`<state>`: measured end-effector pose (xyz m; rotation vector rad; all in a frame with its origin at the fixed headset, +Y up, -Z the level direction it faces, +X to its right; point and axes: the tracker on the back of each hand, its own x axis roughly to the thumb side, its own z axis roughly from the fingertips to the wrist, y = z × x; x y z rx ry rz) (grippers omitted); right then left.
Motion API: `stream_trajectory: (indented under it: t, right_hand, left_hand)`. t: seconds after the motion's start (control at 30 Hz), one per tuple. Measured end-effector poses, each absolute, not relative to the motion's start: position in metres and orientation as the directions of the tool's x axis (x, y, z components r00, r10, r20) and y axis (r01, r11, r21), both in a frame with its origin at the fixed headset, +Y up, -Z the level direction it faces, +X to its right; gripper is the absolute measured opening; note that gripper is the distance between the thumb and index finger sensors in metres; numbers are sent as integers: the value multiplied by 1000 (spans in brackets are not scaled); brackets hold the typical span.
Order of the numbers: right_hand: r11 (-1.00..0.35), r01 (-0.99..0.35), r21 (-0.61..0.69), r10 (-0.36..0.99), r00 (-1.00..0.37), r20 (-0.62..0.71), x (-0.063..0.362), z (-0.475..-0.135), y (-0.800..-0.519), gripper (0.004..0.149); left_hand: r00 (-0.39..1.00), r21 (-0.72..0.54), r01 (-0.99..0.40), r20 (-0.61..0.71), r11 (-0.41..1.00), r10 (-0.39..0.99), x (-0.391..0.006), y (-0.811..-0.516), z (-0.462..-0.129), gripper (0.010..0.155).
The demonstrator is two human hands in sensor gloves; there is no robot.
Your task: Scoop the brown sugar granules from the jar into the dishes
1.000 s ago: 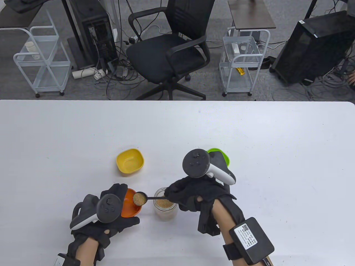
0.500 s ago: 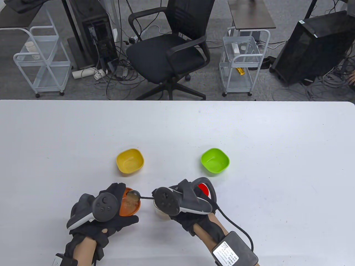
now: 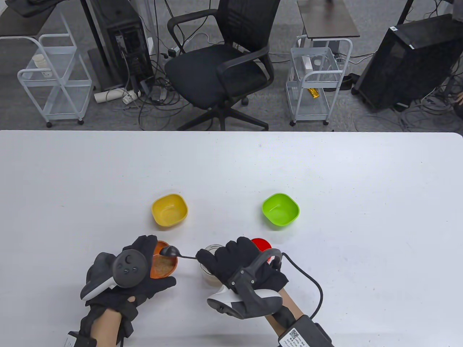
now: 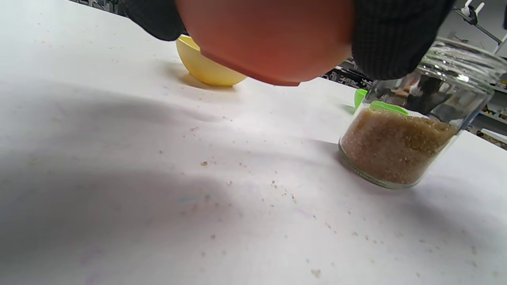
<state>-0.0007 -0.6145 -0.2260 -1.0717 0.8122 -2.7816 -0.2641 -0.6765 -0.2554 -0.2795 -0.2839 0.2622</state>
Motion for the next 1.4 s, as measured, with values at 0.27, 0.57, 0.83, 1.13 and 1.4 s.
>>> stream_trajectory:
  t: [0.27,0.57,0.83,1.13,1.4]
  right_hand:
    - [-887,-381,-262,190,-817,544,31,-240,-613,41]
    - [-809,-567,-156,470,-782,410,62,-236,-618,41]
    - [-731,-676,-89,624,-716,313,87,-234,-643,40]
    - [-666,-742,-75,700,-657,281,102,-234,-654,39]
    - [-648,-760,-57,720,-635,280,105,-235,-655,39]
  left_hand:
    - [938,-336,-186,218,923,268,-264,-684,-260,114]
    - [941,-358,-156,228,921,249,-257,-688,-262,115]
    - [945,-377,-133,232,917,232,-252,-691,-265,115]
    - [949,-409,-106,230,906,215,-251,-697,-266,115]
    - [954,-423,-110,208,900,215,-261,-698,-274,115]
